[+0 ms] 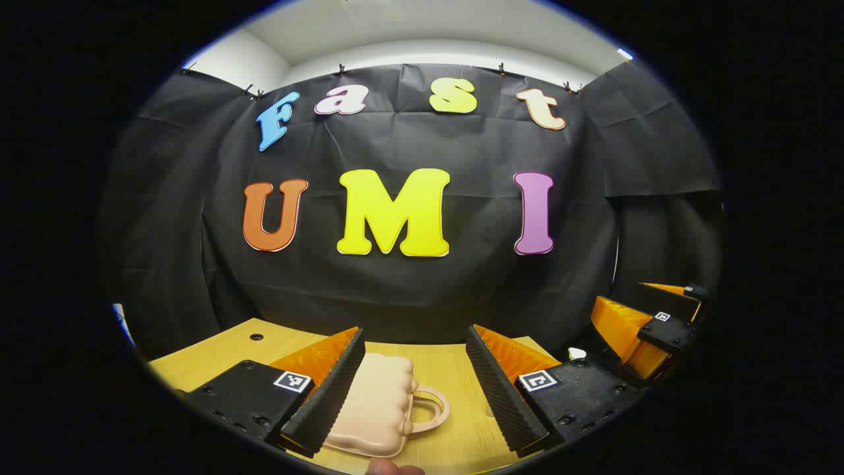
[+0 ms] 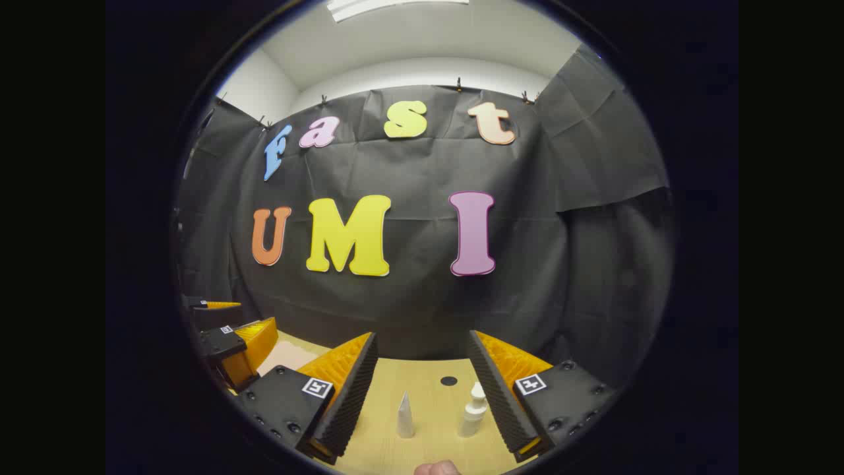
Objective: First open the suitcase, pack the skin care products into it, and then close the suitcase.
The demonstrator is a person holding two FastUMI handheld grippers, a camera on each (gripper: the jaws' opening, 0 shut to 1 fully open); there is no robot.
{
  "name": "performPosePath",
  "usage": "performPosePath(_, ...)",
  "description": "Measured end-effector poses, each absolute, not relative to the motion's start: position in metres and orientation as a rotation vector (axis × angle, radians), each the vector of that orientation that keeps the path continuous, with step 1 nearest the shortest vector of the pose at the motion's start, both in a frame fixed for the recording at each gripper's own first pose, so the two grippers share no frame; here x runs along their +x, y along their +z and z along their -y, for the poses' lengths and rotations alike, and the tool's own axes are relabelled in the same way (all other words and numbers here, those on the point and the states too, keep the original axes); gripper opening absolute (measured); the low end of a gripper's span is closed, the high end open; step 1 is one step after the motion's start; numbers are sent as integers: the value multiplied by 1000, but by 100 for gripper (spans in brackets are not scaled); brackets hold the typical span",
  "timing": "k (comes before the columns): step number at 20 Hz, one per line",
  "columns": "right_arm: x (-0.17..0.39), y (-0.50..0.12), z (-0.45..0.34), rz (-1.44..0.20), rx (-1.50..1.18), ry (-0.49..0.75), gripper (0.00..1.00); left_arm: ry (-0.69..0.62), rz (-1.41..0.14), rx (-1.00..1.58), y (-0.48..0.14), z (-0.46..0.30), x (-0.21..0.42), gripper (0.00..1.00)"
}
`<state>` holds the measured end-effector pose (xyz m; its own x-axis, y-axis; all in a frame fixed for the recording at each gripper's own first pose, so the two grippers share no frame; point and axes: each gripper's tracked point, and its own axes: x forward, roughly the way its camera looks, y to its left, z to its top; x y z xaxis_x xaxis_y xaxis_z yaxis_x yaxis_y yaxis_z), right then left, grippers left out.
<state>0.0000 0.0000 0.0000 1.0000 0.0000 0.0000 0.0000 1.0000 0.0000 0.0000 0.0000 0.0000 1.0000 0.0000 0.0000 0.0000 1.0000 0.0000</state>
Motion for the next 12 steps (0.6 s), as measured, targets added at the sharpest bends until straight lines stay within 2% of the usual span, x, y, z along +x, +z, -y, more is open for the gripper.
performPosePath(12,1,4,7,8,-4,11,80,-2,-15,24,0,7,-1,100)
